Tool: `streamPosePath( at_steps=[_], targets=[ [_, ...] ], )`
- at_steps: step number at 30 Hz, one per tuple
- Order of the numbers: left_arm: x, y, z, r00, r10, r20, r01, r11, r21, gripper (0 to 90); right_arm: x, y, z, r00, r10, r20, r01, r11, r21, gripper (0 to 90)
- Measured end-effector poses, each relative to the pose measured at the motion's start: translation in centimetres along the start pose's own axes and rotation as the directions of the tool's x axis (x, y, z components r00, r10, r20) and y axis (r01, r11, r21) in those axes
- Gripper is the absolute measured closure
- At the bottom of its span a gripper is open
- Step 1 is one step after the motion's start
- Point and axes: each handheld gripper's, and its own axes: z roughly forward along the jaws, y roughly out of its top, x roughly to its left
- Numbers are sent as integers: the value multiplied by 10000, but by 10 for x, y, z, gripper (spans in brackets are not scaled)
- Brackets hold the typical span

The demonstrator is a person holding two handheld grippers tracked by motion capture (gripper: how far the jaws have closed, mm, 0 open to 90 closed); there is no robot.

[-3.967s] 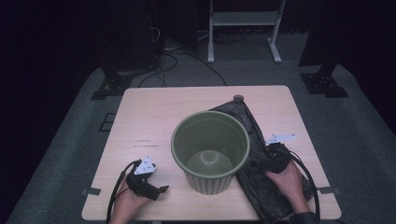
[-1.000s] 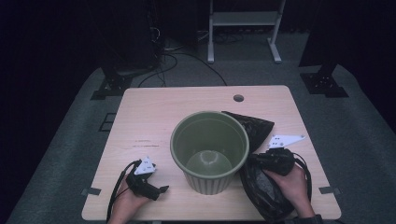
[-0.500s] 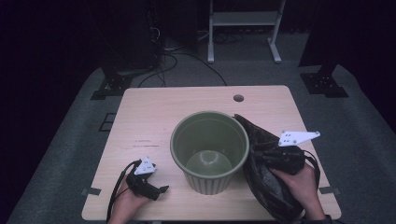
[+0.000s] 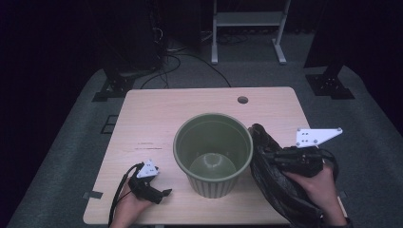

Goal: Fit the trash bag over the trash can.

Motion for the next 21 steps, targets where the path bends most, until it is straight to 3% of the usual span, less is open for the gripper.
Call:
streamPosePath(
  at_steps=[11, 21],
  targets=[
    [0, 0, 0, 10000, 3, 0, -3, 10000, -4, 0, 9, 29, 8, 9959, -535, -733, 524, 9985, -165, 887],
    [0, 0, 0, 10000, 5, 0, -5, 10000, 2, 0, 18, 62, 32, 9850, -1019, -1395, 1032, 9947, 22, 887]
  ],
)
